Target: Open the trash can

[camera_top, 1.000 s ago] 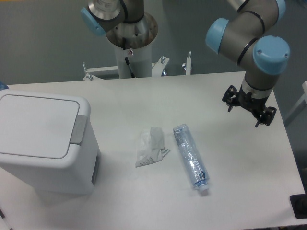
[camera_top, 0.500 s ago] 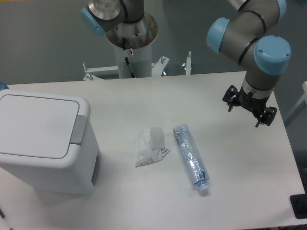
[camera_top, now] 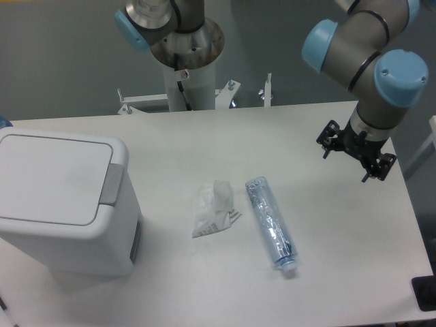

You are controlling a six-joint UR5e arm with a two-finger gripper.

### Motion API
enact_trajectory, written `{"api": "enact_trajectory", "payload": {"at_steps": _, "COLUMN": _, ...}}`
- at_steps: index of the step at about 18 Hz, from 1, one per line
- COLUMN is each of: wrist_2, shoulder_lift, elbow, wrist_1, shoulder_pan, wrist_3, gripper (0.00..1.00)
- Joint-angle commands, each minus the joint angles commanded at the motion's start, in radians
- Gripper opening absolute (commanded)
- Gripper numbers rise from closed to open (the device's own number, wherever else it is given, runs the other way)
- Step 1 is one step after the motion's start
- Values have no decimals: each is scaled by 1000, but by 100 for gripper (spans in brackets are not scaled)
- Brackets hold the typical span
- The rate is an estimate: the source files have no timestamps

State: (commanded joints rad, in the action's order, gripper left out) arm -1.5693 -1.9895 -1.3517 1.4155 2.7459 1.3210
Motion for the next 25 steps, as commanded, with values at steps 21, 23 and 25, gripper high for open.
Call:
{"api": "enact_trajectory", "payload": {"at_steps": 21, "wrist_2": 210, "shoulder_lift": 37, "elbow": 183, "wrist_1": 146, "shoulder_pan": -241, "wrist_3": -709, "gripper": 100}}
{"api": "enact_trajectory", "payload": {"at_steps": 23, "wrist_2": 239, "shoulder_lift": 40, "elbow": 184, "wrist_1": 143, "shoulder_pan": -252, "wrist_3": -743, "gripper": 100}}
{"api": "enact_trajectory", "payload": {"at_steps": 25, "wrist_2": 288, "shoulder_lift": 52, "elbow": 184, "wrist_1": 145, "shoulder_pan": -261, "wrist_3": -790, "gripper": 100}}
